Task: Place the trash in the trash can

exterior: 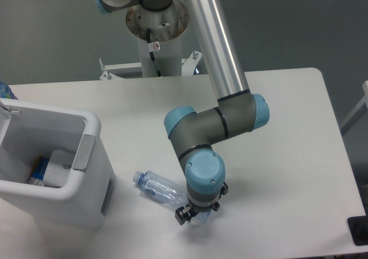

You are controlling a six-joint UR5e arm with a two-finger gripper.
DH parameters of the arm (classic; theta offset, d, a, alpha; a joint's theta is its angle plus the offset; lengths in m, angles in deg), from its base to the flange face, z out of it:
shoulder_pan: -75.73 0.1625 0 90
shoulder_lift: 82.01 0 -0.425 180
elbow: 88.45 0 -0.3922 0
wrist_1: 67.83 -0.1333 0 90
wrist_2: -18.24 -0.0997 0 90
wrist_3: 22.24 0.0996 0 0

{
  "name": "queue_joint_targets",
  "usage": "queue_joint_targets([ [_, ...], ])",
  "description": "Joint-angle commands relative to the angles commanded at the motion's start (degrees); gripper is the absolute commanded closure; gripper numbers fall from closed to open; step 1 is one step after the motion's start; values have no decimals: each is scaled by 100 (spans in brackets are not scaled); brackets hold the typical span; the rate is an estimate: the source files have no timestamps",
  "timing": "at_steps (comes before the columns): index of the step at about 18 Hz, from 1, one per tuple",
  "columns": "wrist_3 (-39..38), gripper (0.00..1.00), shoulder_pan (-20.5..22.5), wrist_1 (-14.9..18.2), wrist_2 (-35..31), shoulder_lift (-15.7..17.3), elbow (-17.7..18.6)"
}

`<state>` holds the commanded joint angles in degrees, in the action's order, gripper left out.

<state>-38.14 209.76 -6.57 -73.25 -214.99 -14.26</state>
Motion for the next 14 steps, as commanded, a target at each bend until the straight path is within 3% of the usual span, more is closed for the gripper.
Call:
queue_joint_targets([
  [2, -71, 35, 0, 0, 0, -44, -53],
  [6, -71, 41, 0, 0, 0, -44, -45],
  [14, -54, 42, 0, 0, 44, 210, -80],
])
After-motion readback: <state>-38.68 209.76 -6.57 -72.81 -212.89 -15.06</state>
